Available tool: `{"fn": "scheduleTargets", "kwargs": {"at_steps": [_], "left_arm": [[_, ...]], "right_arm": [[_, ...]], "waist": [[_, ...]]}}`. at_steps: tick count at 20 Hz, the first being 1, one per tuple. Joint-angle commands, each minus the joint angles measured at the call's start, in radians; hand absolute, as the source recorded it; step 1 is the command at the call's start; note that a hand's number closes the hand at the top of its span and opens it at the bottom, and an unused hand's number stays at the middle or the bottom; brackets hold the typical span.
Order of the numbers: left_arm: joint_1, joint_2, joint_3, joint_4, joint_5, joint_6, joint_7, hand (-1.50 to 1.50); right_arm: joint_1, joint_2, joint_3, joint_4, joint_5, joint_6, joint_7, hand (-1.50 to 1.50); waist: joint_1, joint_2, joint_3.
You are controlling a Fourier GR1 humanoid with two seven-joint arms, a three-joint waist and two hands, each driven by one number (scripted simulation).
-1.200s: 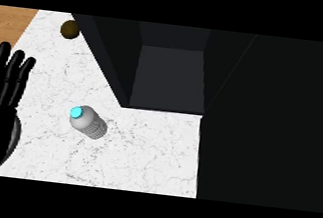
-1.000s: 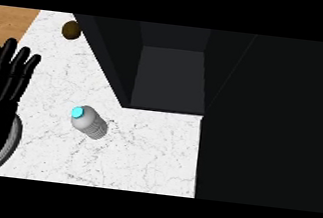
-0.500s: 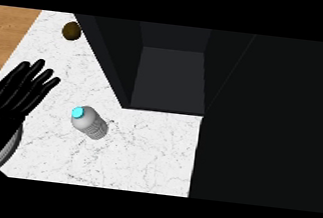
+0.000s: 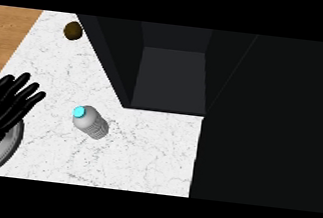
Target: Pick up the bottled water, place it into the cabinet and close the cabinet
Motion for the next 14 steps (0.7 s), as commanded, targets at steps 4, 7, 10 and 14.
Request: {"fn": "scheduleTargets", "kwargs": {"at_steps": [4, 7, 10, 14], "left_arm": [[0.014, 0.011, 0.073, 0.108, -0.031, -0.082, -0.057, -1.50], [0.002, -0.041, 0.050, 0.140, -0.113, -0.046, -0.101, -1.50], [-0.029, -0.095, 0.003, 0.207, -0.228, -0.027, -0.156, -1.50], [-0.015, -0.098, 0.042, 0.324, -0.306, -0.034, -0.268, -1.50]], "right_arm": [[0.086, 0.020, 0.083, -0.095, 0.066, -0.014, 0.005, -1.50], [0.210, -0.035, 0.026, -0.202, -0.031, 0.046, -0.019, -1.50], [0.220, -0.018, 0.034, -0.148, -0.013, 0.049, -0.069, -1.50], [0.265, -0.052, -0.027, -0.122, -0.051, 0.092, -0.153, -1.50]], "waist": [[0.000, 0.001, 0.000], [-0.010, 0.000, 0.000], [-0.010, 0.001, 0.000], [-0.010, 0.001, 0.000]]}}
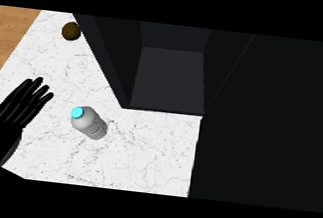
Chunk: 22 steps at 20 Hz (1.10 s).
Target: Pick up the bottled water, place it into the cabinet and close the cabinet
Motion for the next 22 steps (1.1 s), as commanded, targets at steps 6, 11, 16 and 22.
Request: {"fn": "scheduleTargets", "kwargs": {"at_steps": [6, 11, 16, 22], "left_arm": [[-0.138, -0.005, 0.023, 0.375, -0.149, -0.017, -0.201, -1.50], [-0.167, -0.031, 0.012, 0.540, -0.235, 0.008, -0.339, -1.50], [-0.238, -0.025, 0.033, 0.733, -0.259, 0.009, -0.449, -1.50], [-0.328, -0.043, 0.051, 1.020, -0.348, 0.095, -0.666, -1.50]], "right_arm": [[0.089, -0.033, 0.013, -0.123, -0.012, 0.037, -0.021, -1.50], [0.275, -0.069, 0.000, -0.166, -0.056, 0.096, -0.129, -1.50], [0.267, -0.055, 0.045, -0.172, -0.003, 0.072, -0.124, -1.50], [0.356, -0.049, 0.107, -0.092, 0.064, 0.110, -0.261, -1.50]], "waist": [[-0.006, 0.003, -0.001], [-0.022, 0.000, -0.001], [-0.008, 0.003, -0.001], [-0.024, 0.002, -0.002]]}}
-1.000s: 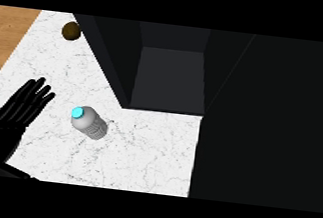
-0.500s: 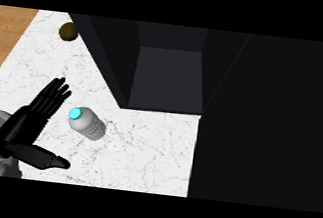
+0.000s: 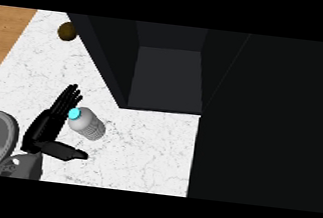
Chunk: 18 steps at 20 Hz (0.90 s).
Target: Pick up the bottled water, place it into the cabinet and close the cabinet
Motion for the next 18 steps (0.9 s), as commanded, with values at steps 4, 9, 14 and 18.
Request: {"fn": "scheduleTargets", "kwargs": {"at_steps": [4, 9, 14, 18], "left_arm": [[-0.123, 0.006, -0.005, 0.318, -0.056, -0.038, -0.180, -1.50], [-0.137, 0.028, -0.010, 0.455, -0.070, -0.121, -0.278, -1.50], [-0.207, 0.008, 0.005, 0.578, -0.053, -0.151, -0.325, -1.50], [-0.203, -0.033, 0.016, 0.612, -0.048, -0.090, -0.389, 1.50]], "right_arm": [[0.048, -0.025, -0.016, -0.121, -0.035, 0.002, 0.030, -1.50], [0.116, -0.031, 0.037, -0.132, -0.005, 0.017, -0.016, -1.50], [0.123, -0.026, 0.022, -0.071, 0.002, 0.014, -0.081, -1.50], [0.160, -0.030, 0.061, -0.068, 0.035, 0.015, -0.107, -1.50]], "waist": [[0.001, 0.002, 0.000], [-0.006, 0.002, -0.001], [-0.014, 0.004, -0.002], [-0.011, 0.002, -0.002]]}}
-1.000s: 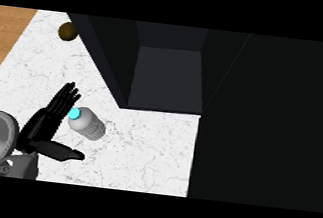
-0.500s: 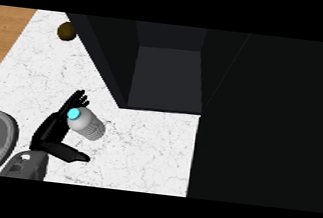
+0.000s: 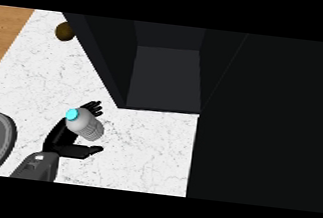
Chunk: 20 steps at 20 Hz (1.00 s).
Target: Pick up the bottled water, place it into the cabinet and close the cabinet
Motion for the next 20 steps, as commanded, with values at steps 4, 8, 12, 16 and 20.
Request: {"fn": "scheduleTargets", "kwargs": {"at_steps": [4, 8, 12, 16, 20], "left_arm": [[-0.039, -0.021, 0.032, 0.114, 0.036, -0.100, -0.096, 1.50], [-0.068, -0.030, 0.045, 0.136, 0.055, -0.120, -0.101, 1.50], [-0.052, -0.095, 0.079, 0.127, 0.090, -0.007, -0.120, 1.50], [0.039, -0.146, 0.140, 0.088, 0.149, 0.129, -0.207, 1.50], [0.025, -0.164, 0.111, 0.020, 0.151, 0.151, -0.207, 1.50]], "right_arm": [[0.043, -0.027, -0.017, -0.064, -0.019, 0.008, -0.006, -1.50], [0.028, -0.027, -0.003, -0.110, -0.022, -0.006, 0.032, -1.50], [0.040, -0.021, -0.011, -0.134, -0.017, -0.030, 0.041, -1.50], [0.016, -0.022, -0.039, -0.076, -0.028, -0.030, 0.030, -1.50], [-0.024, -0.017, -0.017, -0.067, 0.004, -0.041, 0.057, -1.50]], "waist": [[0.002, 0.000, 0.000], [0.007, 0.003, 0.000], [0.018, -0.001, 0.001], [0.038, -0.004, 0.002], [0.036, -0.005, 0.003]]}}
